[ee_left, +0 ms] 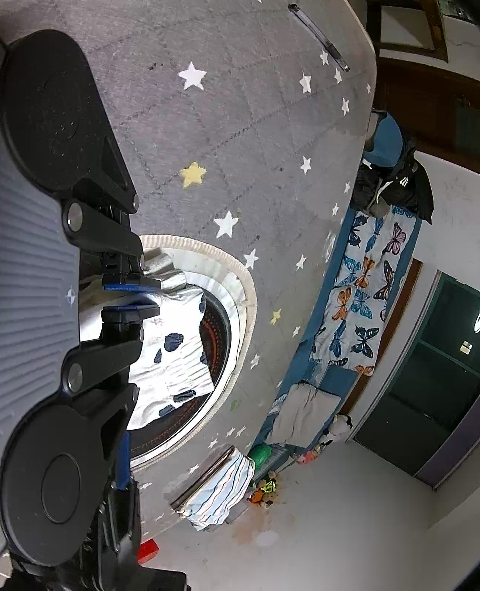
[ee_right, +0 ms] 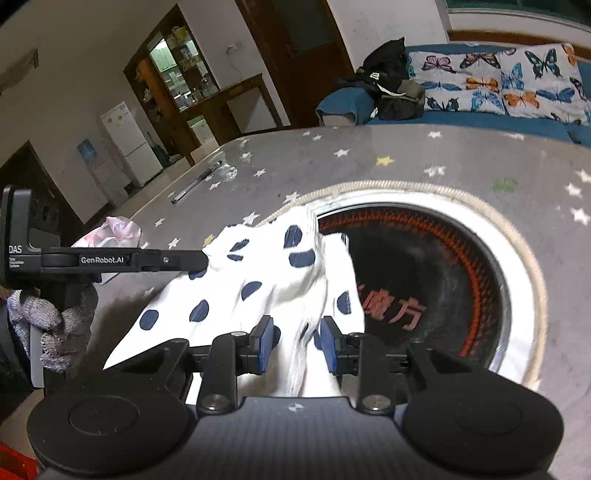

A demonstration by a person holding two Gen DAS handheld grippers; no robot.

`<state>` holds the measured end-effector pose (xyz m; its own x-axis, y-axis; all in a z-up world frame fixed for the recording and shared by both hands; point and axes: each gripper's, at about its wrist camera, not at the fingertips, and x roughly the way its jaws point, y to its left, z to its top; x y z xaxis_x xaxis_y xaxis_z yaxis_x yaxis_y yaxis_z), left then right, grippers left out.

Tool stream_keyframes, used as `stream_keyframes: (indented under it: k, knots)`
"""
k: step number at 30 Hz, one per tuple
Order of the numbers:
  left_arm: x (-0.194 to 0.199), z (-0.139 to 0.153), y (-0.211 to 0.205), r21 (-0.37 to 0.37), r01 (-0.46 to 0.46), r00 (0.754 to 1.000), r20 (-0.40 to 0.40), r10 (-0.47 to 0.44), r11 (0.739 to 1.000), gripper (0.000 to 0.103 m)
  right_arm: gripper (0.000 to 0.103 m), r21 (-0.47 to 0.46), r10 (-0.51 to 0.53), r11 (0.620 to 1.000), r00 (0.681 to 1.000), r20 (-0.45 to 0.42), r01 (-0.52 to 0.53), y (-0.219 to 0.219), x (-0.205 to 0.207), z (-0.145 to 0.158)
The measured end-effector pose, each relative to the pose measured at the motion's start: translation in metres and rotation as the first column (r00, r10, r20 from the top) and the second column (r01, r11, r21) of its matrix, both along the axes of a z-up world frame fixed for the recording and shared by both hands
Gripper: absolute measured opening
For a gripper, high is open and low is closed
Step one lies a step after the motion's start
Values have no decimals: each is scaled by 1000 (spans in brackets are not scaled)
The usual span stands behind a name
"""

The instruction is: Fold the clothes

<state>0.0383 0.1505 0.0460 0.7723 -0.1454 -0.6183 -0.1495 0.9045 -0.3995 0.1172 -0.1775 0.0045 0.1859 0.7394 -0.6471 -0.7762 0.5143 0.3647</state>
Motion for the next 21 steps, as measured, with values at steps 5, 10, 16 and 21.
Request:
stream_keyframes:
  k: [5,10,16,21]
  knots:
    - [1,-1,-1,5,-8,1000,-6,8,1000,8,2,8,-48,999,999,21,48,-8,-6,-2]
    - [2,2,-2,5,-11,1000,-11,11,1000,9,1,-4,-116,993,991,62,116,-21,-7,-2]
    - [1,12,-6,13,-8,1000,8,8,1000,10,5,35,-159,987,985,70,156,-31,-5,5]
    - [9,23,-26,12,61,998,33,-62,998,10,6,45,-109,993,989,100,105,-15,-10,14]
